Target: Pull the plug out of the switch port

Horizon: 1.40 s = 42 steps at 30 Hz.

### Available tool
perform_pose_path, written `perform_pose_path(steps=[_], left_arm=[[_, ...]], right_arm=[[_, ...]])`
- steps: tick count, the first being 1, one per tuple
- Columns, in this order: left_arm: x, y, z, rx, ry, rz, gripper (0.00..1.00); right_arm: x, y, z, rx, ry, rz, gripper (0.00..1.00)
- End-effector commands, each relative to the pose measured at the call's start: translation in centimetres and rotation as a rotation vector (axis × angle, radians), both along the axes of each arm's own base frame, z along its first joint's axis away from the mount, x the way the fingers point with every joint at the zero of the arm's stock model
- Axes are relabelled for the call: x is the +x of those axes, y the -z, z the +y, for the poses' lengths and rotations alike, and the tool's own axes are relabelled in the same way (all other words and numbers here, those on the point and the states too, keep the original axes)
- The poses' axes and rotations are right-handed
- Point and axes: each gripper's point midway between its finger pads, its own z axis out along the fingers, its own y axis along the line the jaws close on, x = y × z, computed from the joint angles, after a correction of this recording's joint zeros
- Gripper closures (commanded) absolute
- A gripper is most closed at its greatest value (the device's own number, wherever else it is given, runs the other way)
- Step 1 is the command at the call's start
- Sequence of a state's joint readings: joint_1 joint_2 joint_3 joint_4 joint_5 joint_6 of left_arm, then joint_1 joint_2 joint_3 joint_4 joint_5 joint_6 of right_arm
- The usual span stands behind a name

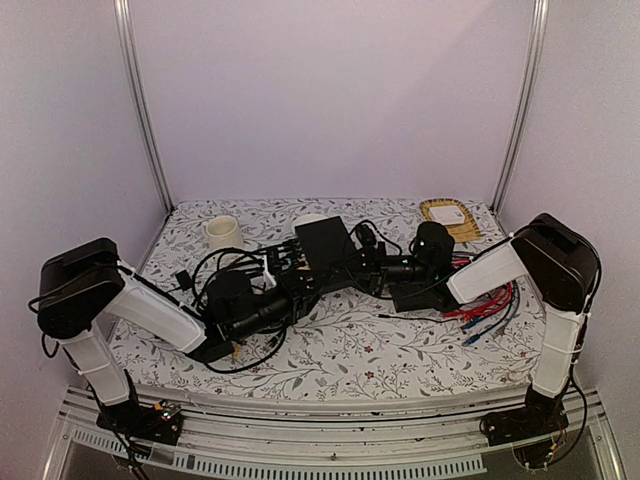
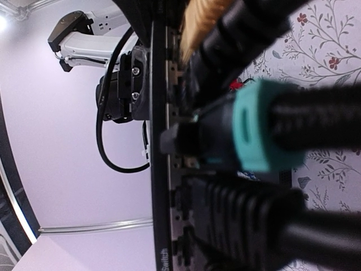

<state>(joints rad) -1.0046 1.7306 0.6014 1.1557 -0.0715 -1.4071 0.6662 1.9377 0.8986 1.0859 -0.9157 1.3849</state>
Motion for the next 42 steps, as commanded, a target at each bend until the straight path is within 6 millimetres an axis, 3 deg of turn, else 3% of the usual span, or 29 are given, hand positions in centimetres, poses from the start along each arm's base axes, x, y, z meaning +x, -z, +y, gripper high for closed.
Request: perform_pose_path(steps=[1, 6, 12, 22, 30, 42], left_arm=[[-0.4, -5.0, -0.3, -0.147, 0.032, -0.109, 0.68], [-0.6, -5.5, 0.4, -0.148, 0.018, -0.131, 0.55], [-1.3, -5.2, 1.8, -0.134, -0.007, -0.129, 0.48], [-1.9, -4.7, 4.1, -0.094, -0.063, -0.126, 0.48], [-1.9, -4.3, 4.0, -0.065, -0.065, -0.117, 0.50], [-2.8, -2.0, 2.9, -0.041, -0.058, -0.052, 0.52]], right_arm=[[0.5, -0.3, -0.3, 0.020, -0.002, -0.051, 0.91], [1.3, -0.9, -0.7, 0.032, 0.010, -0.056, 0.96], [1.8, -1.7, -0.7, 0.049, 0.012, -0.067, 0.98], [2.2, -2.6, -0.7, 0.057, 0.012, -0.076, 0.98], [2.2, -3.0, -0.8, 0.059, 0.014, -0.079, 0.98], [3.1, -4.6, -0.4, 0.086, 0.027, -0.091, 0.98]])
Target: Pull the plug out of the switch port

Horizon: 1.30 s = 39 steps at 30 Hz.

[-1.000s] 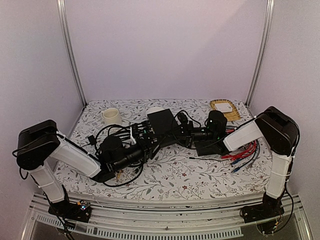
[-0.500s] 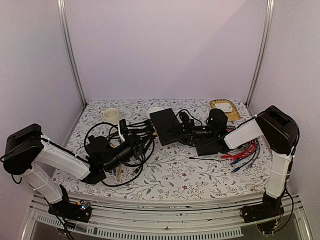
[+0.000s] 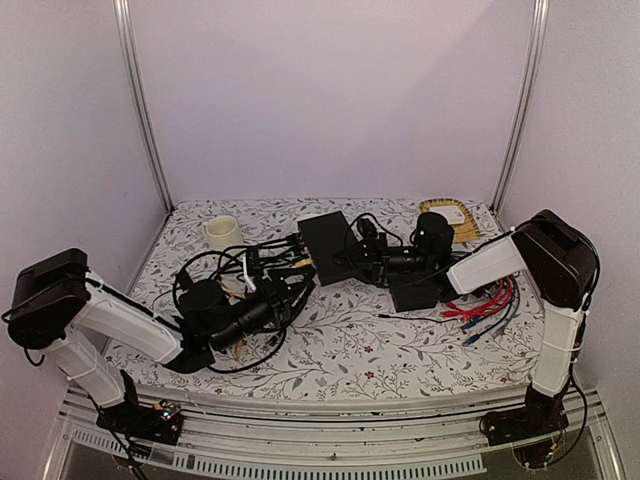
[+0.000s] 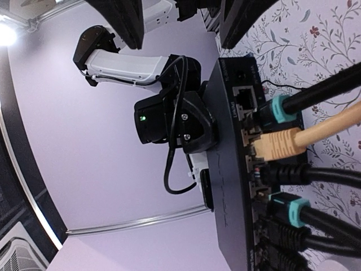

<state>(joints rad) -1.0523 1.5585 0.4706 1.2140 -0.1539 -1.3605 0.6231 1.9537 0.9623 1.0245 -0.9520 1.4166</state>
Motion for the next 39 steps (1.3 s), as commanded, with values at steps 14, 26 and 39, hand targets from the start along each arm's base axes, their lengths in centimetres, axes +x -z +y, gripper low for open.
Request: perform_pose_path(steps=[14, 26, 39], left_arm=[[2.9, 2.4, 0.6, -0.091, -0.136, 0.008, 0.56], [3.8, 0.7, 1.5, -0.120, -0.186, -0.091, 0.59], [4.4, 0.7, 1.8, -0.119, -0.213, -0.100, 0.63]], right_arm=[[1.4, -5.2, 0.2, 0.093, 0.026, -0.122, 0.98], [1.5, -5.1, 0.1, 0.077, 0.034, -0.111, 0.98], [0.9, -5.5, -0.2, 0.073, 0.034, -0.105, 0.98]])
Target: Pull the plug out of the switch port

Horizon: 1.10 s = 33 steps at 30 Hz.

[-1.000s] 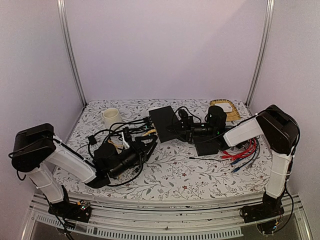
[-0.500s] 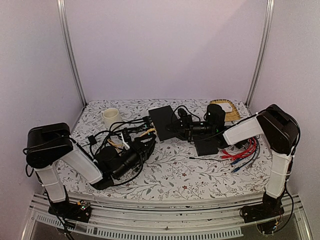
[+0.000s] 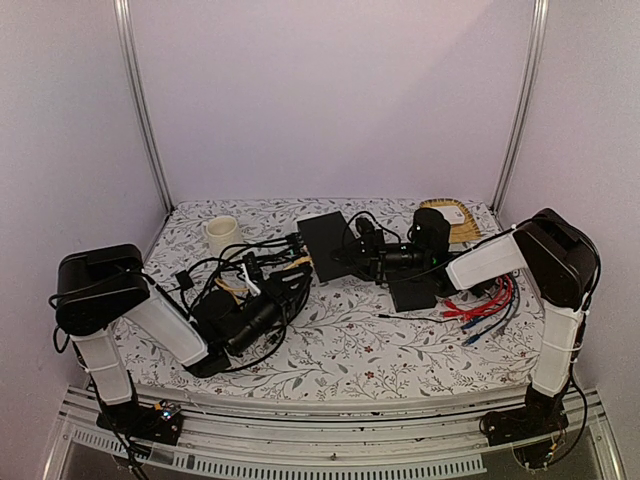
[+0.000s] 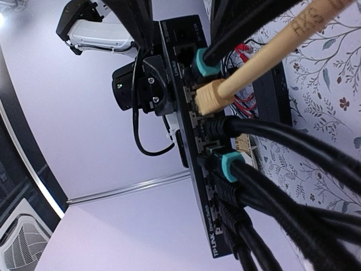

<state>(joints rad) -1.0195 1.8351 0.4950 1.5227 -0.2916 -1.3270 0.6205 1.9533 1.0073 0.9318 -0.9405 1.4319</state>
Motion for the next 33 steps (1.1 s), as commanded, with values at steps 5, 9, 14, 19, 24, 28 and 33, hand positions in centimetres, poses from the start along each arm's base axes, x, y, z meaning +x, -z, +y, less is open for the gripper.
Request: perform_pose_path(steps=[5, 9, 14, 19, 24, 28, 33], left_arm=[[1.0, -2.6, 0.8, -0.077, -0.047, -0.078, 0.64], [1.1, -2.7, 0.5, -0.077, -0.043, -0.081, 0.64], [1.1, -2.7, -0.3, -0.060, -0.016, -0.083, 0.63], [1.2, -2.6, -0.6, -0.036, 0.016, -0.078, 0.59], [1.2, -1.7, -1.2, -0.003, 0.073, -0.047, 0.58], [0.9, -1.8, -1.6, 0.003, 0.095, -0.051, 0.58], [0.9, -1.7, -1.8, 0.006, 0.117, -0.049, 0.58]], right_arm=[[-0.3, -5.5, -0.7, 0.095, 0.021, -0.158, 0.98], [-0.6, -5.6, -0.6, 0.093, 0.014, -0.157, 0.98], [-0.6, -5.8, -0.6, 0.091, 0.016, -0.158, 0.98], [-0.7, -5.7, -0.7, 0.087, 0.018, -0.160, 0.98], [-0.9, -5.8, -0.7, 0.086, 0.007, -0.173, 0.98], [-1.0, -5.6, -0.8, 0.078, 0.003, -0.171, 0.98], [-1.2, -5.4, -0.9, 0.074, 0.001, -0.170, 0.98]])
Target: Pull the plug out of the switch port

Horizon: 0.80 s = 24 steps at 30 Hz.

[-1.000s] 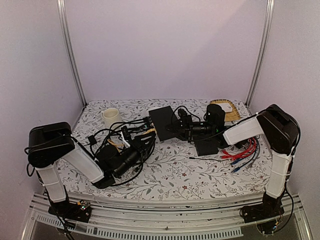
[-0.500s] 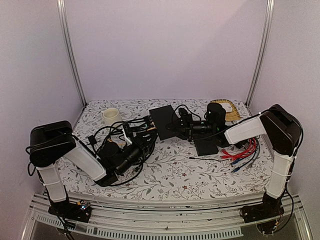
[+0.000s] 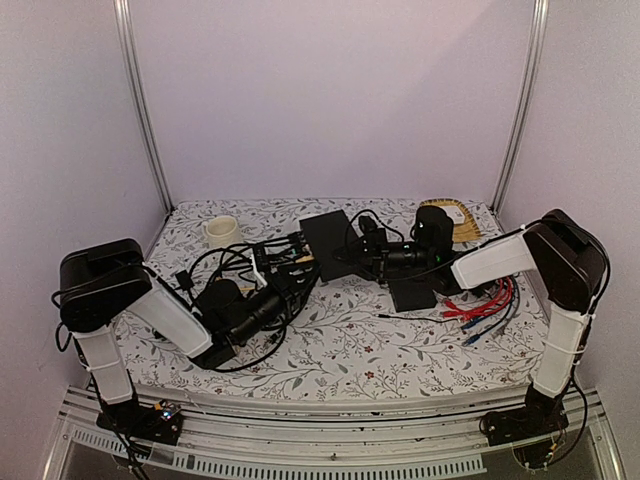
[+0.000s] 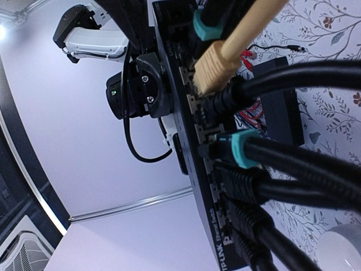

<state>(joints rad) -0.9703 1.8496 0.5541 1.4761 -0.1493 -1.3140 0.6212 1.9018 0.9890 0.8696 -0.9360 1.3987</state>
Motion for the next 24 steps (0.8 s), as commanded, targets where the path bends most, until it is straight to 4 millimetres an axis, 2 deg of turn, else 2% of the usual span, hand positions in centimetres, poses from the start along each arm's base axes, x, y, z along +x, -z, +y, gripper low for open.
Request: perform_pose_path(steps=[1, 17, 24], left_arm=[[0.1, -1.2, -0.4, -0.019, 0.033, -0.019, 0.58], [-0.3, -1.6, -1.4, -0.017, 0.113, -0.051, 0.65], [-0.4, -1.9, -2.1, -0.011, 0.139, -0.062, 0.73]], right_arm=[[-0.7, -4.8, -0.4, 0.090, -0.006, -0.161, 0.98], [-2.2, -4.1, -0.8, 0.069, -0.060, -0.157, 0.98], [-3.2, -3.5, -1.3, 0.049, -0.072, -0.156, 0.98]])
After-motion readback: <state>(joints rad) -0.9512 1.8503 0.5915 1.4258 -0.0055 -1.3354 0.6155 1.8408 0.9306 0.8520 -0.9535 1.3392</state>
